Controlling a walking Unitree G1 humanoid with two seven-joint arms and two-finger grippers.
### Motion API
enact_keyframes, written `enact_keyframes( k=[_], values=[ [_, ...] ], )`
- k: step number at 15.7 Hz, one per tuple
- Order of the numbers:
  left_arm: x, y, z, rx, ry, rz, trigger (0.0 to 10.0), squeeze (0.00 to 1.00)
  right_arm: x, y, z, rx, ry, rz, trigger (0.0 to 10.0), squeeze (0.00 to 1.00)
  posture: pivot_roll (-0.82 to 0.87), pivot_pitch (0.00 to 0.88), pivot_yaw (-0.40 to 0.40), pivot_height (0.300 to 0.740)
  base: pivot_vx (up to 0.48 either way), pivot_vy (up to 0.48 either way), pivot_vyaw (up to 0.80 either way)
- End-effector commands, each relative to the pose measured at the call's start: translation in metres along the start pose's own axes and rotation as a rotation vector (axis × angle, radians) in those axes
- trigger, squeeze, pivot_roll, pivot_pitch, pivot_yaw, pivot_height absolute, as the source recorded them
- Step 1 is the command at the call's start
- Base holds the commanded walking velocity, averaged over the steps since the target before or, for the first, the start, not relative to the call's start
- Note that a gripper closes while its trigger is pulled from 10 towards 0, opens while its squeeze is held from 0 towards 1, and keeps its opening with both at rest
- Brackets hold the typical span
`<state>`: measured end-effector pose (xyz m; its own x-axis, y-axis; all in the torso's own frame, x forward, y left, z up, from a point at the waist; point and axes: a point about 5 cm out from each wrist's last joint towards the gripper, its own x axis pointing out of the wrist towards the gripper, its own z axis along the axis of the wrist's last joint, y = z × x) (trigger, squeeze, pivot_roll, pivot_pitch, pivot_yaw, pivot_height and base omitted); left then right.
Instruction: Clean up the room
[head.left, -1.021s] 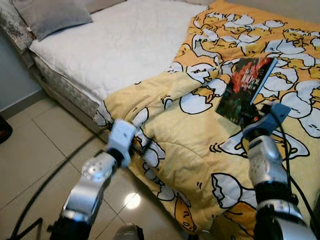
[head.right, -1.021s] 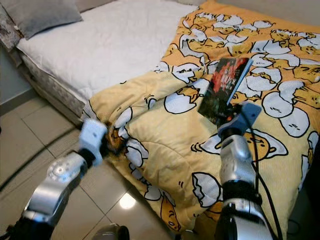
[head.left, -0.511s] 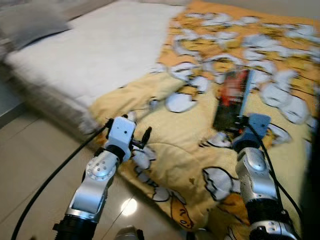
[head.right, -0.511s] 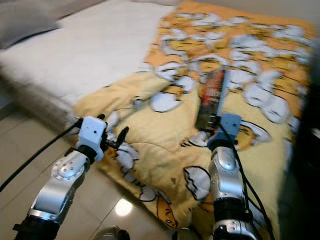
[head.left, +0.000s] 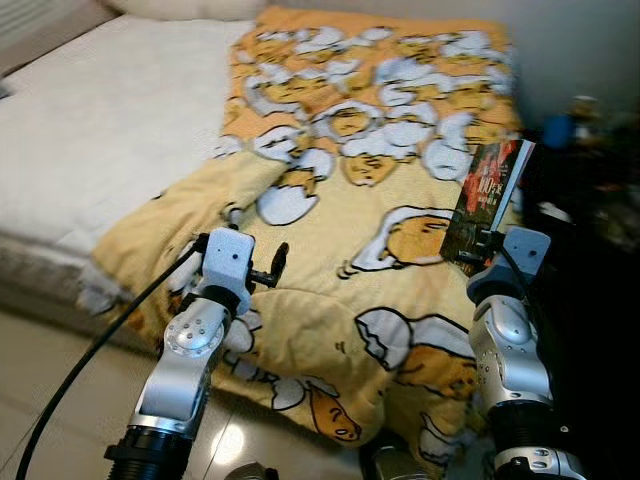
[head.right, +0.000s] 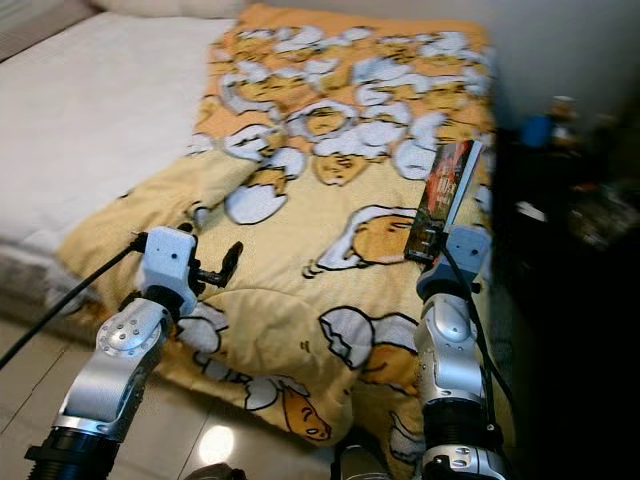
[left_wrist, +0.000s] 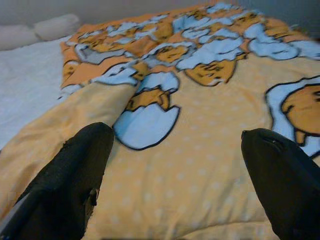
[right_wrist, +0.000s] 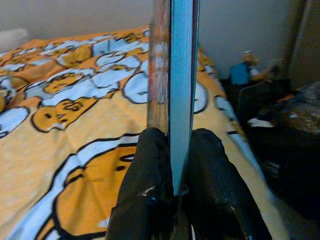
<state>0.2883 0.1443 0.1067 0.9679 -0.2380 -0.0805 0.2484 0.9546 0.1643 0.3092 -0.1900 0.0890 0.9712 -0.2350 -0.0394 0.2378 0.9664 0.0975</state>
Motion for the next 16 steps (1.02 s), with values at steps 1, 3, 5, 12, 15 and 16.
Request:
enact_keyframes(
  k=[1,3,5,12,15,16],
  values=[
    [0.0,0.002,0.0,0.002,0.007,0.004,10.0,0.15,0.002,0.007,0.011,-0.024,-0.07,0.014,10.0,0.0,0.02,0.0,0.054,0.74,0.0,0.0,-0.8],
    [0.001,0.003,0.001,-0.017,0.0,0.013,10.0,0.16,-0.004,0.026,0.008,0.031,-0.006,0.24,10.0,0.0,0.02,0.0,0.053,0.74,0.0,0.0,-0.8],
    [0.002,0.006,0.003,-0.019,-0.004,0.021,10.0,0.16,-0.007,0.036,0.012,0.031,-0.03,0.312,10.0,0.0,0.02,0.0,0.053,0.74,0.0,0.296,-0.8],
    [0.003,0.013,0.003,-0.015,-0.001,0.042,10.0,0.16,-0.006,0.039,0.017,0.059,-0.029,0.354,10.0,0.0,0.02,0.0,0.049,0.74,0.0,0.298,-0.29],
    [0.004,0.013,0.003,-0.017,0.003,0.042,10.0,0.16,-0.006,0.039,0.016,0.058,-0.024,0.356,10.0,0.0,0.02,0.0,0.052,0.74,0.0,0.303,0.0],
    [0.004,0.013,0.003,-0.017,0.004,0.043,10.0,0.17,-0.006,0.039,0.017,0.058,-0.024,0.354,10.0,0.0,0.02,0.0,0.051,0.74,0.0,0.307,0.0]
  ],
)
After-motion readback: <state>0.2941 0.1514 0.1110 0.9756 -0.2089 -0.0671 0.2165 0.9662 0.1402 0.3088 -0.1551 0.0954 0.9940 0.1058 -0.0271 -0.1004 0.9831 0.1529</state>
